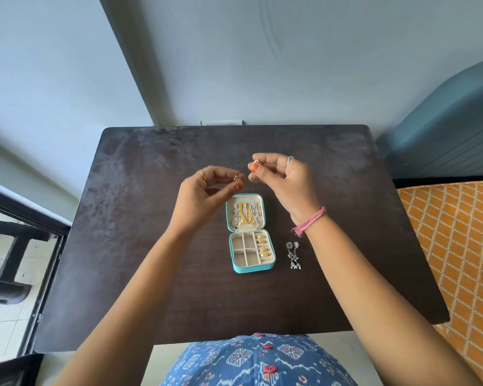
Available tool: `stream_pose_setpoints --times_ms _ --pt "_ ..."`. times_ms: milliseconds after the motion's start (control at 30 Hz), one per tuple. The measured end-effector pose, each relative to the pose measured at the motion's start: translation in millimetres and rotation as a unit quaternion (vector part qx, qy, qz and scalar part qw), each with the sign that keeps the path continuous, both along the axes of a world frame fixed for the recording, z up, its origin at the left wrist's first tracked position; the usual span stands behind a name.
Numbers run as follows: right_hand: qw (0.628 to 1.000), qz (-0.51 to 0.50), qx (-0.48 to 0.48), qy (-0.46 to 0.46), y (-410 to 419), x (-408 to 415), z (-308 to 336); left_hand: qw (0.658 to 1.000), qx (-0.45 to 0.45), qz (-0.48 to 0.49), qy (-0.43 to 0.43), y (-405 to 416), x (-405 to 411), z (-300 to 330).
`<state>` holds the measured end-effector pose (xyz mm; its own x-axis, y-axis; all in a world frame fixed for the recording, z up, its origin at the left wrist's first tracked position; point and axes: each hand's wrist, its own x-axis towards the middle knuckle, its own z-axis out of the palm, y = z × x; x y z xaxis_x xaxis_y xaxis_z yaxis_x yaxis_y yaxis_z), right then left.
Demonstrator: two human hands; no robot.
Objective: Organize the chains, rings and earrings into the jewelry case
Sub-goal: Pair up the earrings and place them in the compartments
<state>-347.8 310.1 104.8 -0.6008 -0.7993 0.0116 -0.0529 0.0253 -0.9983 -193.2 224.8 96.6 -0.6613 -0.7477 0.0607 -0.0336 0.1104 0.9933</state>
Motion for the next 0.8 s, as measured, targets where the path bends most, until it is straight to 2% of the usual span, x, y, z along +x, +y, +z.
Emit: stream_pose_setpoints --times_ms 300,567,800 --pt "0.976 -0.078 0.068 -0.190 39 38 -78 0.993 0.099 0.002 -0.066 35 23 -67" --pt "0.965 -0.089 0.114 -0.217 70 55 -113 0.981 0.065 0.031 -0.182 62 42 -106" --pt "0.965 -0.094 0.110 -0.217 77 58 -123 0.967 0.082 0.049 -0.235 74 42 -119"
